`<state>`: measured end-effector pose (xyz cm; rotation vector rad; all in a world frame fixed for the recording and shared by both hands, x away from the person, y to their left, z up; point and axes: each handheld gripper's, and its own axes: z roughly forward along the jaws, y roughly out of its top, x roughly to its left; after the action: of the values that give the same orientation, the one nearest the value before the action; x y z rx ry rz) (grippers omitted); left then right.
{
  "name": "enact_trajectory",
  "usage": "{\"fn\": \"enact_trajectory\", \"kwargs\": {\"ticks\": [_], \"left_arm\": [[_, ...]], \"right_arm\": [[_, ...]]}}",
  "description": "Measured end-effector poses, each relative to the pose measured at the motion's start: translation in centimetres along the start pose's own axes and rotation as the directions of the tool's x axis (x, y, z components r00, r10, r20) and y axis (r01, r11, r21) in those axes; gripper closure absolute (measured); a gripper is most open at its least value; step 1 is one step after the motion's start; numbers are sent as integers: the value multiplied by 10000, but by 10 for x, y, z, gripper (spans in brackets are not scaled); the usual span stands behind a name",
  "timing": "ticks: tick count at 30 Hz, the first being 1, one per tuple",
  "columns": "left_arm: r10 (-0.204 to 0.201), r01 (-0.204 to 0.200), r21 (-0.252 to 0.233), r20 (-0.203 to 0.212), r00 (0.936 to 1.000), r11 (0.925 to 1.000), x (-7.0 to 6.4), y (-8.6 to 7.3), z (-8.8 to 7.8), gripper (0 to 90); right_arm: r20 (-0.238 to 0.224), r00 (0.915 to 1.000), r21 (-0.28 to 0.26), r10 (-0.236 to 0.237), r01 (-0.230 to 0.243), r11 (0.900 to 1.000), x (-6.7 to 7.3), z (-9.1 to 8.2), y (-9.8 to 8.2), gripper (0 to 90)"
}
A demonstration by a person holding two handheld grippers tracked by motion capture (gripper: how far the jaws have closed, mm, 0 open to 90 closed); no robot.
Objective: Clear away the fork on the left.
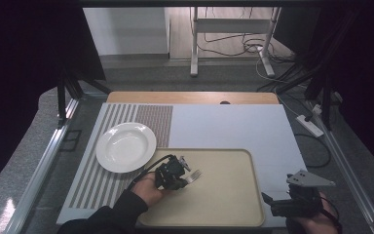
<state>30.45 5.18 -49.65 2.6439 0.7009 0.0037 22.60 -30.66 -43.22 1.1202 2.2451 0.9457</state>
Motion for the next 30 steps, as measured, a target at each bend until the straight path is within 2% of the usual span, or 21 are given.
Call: {"fn": "enact_trajectory", "kwargs": {"ticks": [3, 4, 7, 10, 12, 15, 23, 30], "left_arm": [[36, -35, 311, -21, 10000, 9995, 3, -1, 8, 885], [-104, 102, 203, 94, 9999, 9997, 5, -1, 8, 885], [-273, 274, 150, -88, 9996, 9995, 10, -3, 7, 885], [-629, 629, 40, 32, 9980, 9980, 18, -6, 7, 885], [-826, 826, 14, -90, 9965, 9966, 23, -8, 5, 885], [-1120, 1121, 19, -286, 9933, 9937, 31, -13, 2, 885], [-1850, 1847, -103, -438, 9818, 9827, 50, -24, -3, 885], [-2158, 2156, -89, -518, 9751, 9764, 62, -33, -8, 884]], "right_arm": [[-2, 10000, -4, -5, 5, 10000, 0, 0, 0, 0], [-3, 10000, 1, -12, 12, 10000, 0, 0, 0, 0], [-11, 10000, -2, -6, 6, 10000, 0, 0, 0, 0], [-19, 10000, -6, -1, 1, 10000, 0, 0, 0, 0], [-17, 10000, -2, -9, 9, 10000, 0, 0, 0, 0], [-23, 10000, 0, -15, 15, 10000, 0, 0, 0, 0], [-26, 10000, 8, -29, 29, 10000, 0, 0, 0, 0], [-23, 10000, 13, -25, 25, 10000, 0, 0, 0, 0]]}}
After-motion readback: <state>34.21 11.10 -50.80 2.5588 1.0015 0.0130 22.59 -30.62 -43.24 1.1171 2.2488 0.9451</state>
